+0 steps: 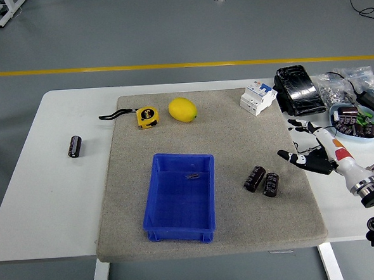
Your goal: Pick up the battery,place it into the box
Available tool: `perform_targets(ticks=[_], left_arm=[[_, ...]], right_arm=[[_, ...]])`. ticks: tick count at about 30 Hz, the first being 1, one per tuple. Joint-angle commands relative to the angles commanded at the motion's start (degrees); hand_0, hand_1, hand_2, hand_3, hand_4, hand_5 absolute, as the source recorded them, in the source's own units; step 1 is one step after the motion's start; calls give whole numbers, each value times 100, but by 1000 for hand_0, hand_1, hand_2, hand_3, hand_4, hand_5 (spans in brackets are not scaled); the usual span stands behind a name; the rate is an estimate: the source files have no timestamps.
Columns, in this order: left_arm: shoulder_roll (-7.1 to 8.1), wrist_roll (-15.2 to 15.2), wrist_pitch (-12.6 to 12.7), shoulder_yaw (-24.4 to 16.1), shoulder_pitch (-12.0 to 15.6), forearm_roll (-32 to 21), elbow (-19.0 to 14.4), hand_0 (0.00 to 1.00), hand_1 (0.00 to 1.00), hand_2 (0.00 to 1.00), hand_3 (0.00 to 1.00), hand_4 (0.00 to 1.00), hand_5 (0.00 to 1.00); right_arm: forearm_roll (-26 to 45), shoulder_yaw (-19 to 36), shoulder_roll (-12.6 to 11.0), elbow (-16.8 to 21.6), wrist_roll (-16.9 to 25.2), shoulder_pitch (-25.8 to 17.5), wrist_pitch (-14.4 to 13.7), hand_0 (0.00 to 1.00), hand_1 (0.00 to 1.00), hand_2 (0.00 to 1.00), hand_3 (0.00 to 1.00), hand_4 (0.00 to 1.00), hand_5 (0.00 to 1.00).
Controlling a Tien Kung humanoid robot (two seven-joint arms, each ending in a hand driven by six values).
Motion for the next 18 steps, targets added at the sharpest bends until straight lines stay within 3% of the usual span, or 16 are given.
perform_targets(ticks=[1,6,18], left_arm=[[0,5,1,-7,-3,17,1,742,701,728,629,686,655],[9,21,3,-22,-26,70,1,742,701,728,629,686,655],[18,66,15,-64,-38,168,1,737,693,720,629,677,645]], right_arm=[[-129,-20,4,15,-2,-3,3,801,756,787,810,998,419],[-586,-145,53,43,-44,-18,-11,801,756,787,810,998,419],[-854,-449,134,-283,-96,7,-282,746,669,700,765,998,399]])
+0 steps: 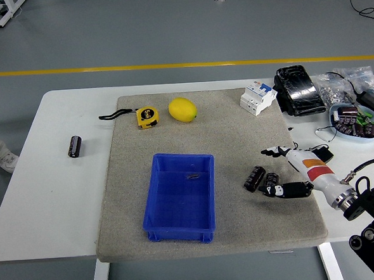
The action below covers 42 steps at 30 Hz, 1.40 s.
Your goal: Pick up the battery,place it into the box
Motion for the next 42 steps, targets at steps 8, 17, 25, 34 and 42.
perform_targets(ticks=[8,17,25,34,42], left_arm=[[-5,32,0,-46,-11,84,-3,731,689,718,627,673,640],[-16,88,-2,-121,-9,211,-8,731,689,720,627,672,639],[-23,153,-14,-226,-8,402,-6,730,687,717,626,669,636],[-23,210,-34,-297,-15,589,-12,729,686,716,625,668,635],[-21,222,-39,-315,-18,618,-14,729,686,715,626,668,637]], right_arm=[[-31,-23,5,-256,23,32,-37,739,664,692,760,998,385],[-33,-51,26,-594,91,65,-146,739,660,692,759,998,378],[-10,-85,27,-720,146,46,-235,730,645,684,754,998,370],[65,-214,61,-763,155,59,-317,637,578,645,718,998,353],[162,-308,81,-829,137,92,-430,555,545,621,699,998,331]])
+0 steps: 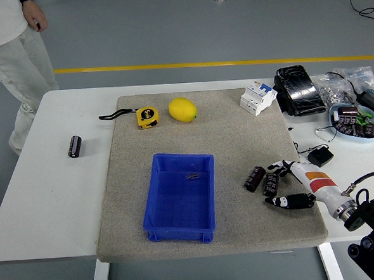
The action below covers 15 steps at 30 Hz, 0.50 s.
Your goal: Pick up the battery,place it into the box
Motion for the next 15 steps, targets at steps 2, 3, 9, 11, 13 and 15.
perform_targets(ticks=[2,3,9,11,13,15], left_arm=[[1,5,-2,-5,-2,13,-1,729,686,715,625,668,637],[2,6,-3,-5,-2,15,-2,729,686,715,625,668,637],[4,20,-7,-24,3,47,-5,729,686,715,625,666,636],[4,26,-10,-35,4,64,-5,729,686,715,625,666,636],[3,32,-11,-45,5,80,-6,729,686,715,625,666,636],[6,37,-14,-51,2,96,-8,728,686,715,626,666,637]], right_arm=[[19,-13,3,-27,-17,18,-35,448,508,555,623,998,274],[31,-17,5,-42,-24,25,-39,448,508,555,623,998,274],[56,-29,14,-90,-59,40,-48,356,448,511,518,933,191],[57,-33,14,-89,-65,38,-61,356,448,511,518,933,191],[66,-37,12,-81,-66,37,-68,356,448,511,518,933,191],[76,-26,12,-73,-66,38,-67,303,426,496,505,911,185]])
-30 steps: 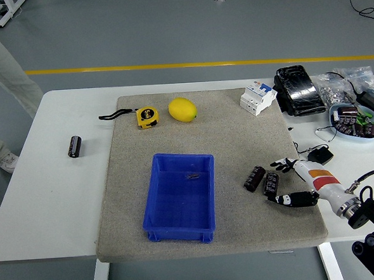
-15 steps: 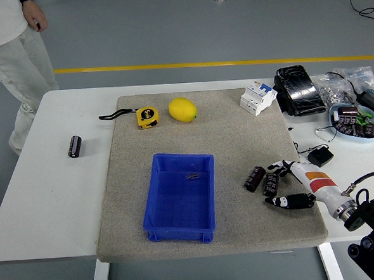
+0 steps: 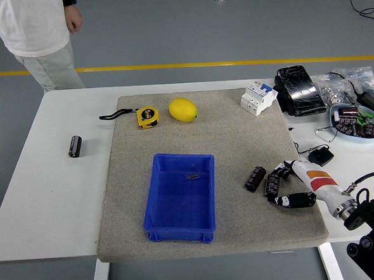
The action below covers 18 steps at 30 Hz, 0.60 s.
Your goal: Pick up the battery,place it into the box
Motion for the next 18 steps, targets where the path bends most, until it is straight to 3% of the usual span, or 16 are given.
perform_targets(ticks=[18], left_arm=[[6,36,-14,-58,5,111,-5,727,686,714,626,664,638]], right_arm=[[-30,138,-36,319,-100,32,113,280,417,488,500,925,196]])
